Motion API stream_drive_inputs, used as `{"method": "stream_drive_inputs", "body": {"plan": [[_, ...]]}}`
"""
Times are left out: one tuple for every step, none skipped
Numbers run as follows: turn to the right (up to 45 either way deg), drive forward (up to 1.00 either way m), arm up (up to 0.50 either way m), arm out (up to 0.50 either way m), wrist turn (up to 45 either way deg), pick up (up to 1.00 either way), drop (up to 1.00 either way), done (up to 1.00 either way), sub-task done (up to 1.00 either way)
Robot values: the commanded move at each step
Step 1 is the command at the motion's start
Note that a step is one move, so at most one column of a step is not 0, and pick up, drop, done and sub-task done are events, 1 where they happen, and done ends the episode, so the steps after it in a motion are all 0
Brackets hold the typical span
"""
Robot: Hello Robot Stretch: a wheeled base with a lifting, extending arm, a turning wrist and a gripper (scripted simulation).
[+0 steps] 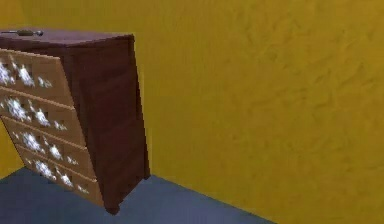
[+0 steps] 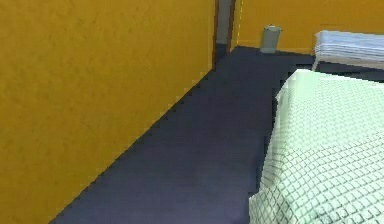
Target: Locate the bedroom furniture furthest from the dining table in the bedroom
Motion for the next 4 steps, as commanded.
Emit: {"method": "stream_drive_inputs", "body": {"plan": [[45.0, 0.0, 0.0, 0.0, 0.0, 0.0, 0.0, 0.0, 0.0], [18.0, 0.0, 0.0, 0.0, 0.0, 0.0, 0.0, 0.0, 0.0], [0.0, 0.4, 0.0, 0.0, 0.0, 0.0, 0.0, 0.0, 0.0], [45.0, 0.0, 0.0, 0.0, 0.0, 0.0, 0.0, 0.0, 0.0]]}}
